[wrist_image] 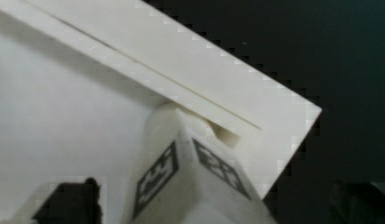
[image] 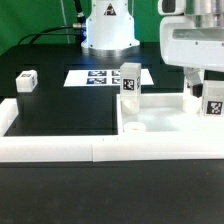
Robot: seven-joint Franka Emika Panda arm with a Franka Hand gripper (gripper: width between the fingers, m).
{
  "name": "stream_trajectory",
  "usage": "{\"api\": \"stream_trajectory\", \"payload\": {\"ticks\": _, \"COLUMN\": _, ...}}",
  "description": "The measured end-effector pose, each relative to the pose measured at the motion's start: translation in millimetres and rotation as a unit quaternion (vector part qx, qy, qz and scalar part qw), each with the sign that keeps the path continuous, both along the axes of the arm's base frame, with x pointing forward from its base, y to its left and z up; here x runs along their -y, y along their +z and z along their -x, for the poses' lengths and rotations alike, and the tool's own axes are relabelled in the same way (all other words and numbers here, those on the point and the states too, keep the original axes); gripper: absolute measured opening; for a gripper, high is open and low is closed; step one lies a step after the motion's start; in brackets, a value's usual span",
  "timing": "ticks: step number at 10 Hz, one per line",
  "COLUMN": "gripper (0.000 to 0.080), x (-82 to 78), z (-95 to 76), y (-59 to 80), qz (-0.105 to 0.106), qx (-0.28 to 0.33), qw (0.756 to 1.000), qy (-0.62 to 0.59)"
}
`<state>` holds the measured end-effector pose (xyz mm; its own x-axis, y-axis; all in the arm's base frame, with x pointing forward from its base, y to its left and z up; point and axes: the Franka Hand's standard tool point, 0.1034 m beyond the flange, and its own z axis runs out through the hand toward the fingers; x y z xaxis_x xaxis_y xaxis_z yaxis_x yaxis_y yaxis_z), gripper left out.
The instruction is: Assemble square table
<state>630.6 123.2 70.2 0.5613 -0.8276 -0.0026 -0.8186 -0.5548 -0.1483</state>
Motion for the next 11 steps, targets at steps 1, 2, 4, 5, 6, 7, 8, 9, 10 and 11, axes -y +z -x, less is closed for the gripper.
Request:
{"api": "stream_trajectory", "payload": {"ticks": 1, "gripper": 0.0648, "x": 0.8, "z": -0.1, "y": 0.0, "qz": 0.008, "qx": 0.004, "qw": 0.999, "qy": 0.049}}
{"api": "stream_trajectory", "payload": {"ticks": 2, "gripper": 0.0649, "x": 2.0, "z": -0.4, "y": 0.0, "qz": 0.017, "qx": 0.009, "qw": 0.994, "qy": 0.112}}
{"api": "stream_trajectory", "payload": {"ticks": 4, "gripper": 0.0649, "x": 5.1, "z": -4.5, "y": 1.4, "qz": 0.059, "qx": 0.029, "qw": 0.940, "qy": 0.334}}
{"api": "stream_trajectory", "payload": {"ticks": 5, "gripper": 0.0649, "x": 5.2, "z": -4.5, "y": 1.4, "qz": 0.057, "qx": 0.028, "qw": 0.945, "qy": 0.319}}
{"api": "stream_trajectory", "payload": {"ticks": 6, "gripper": 0.0557, "x": 5.2, "z": -4.5, "y": 1.5, "qz": 0.055, "qx": 0.028, "qw": 0.949, "qy": 0.308}}
{"api": "stream_trajectory", "payload": {"ticks": 7, "gripper": 0.0373, "x": 5.2, "z": -4.5, "y": 1.4, "qz": 0.054, "qx": 0.027, "qw": 0.953, "qy": 0.296}}
{"api": "stream_trajectory", "payload": {"ticks": 8, "gripper": 0.0292, "x": 7.2, "z": -3.7, "y": 0.7, "qz": 0.051, "qx": 0.023, "qw": 0.963, "qy": 0.263}}
{"api": "stream_trajectory", "payload": {"ticks": 9, "gripper": 0.0292, "x": 8.1, "z": -3.5, "y": 0.5, "qz": 0.046, "qx": 0.020, "qw": 0.974, "qy": 0.221}}
{"api": "stream_trajectory", "payload": {"ticks": 10, "gripper": 0.0292, "x": 9.1, "z": -3.4, "y": 0.3, "qz": 0.042, "qx": 0.017, "qw": 0.982, "qy": 0.185}}
{"api": "stream_trajectory", "payload": {"ticks": 11, "gripper": 0.0292, "x": 10.0, "z": -3.0, "y": 0.1, "qz": 0.037, "qx": 0.013, "qw": 0.989, "qy": 0.144}}
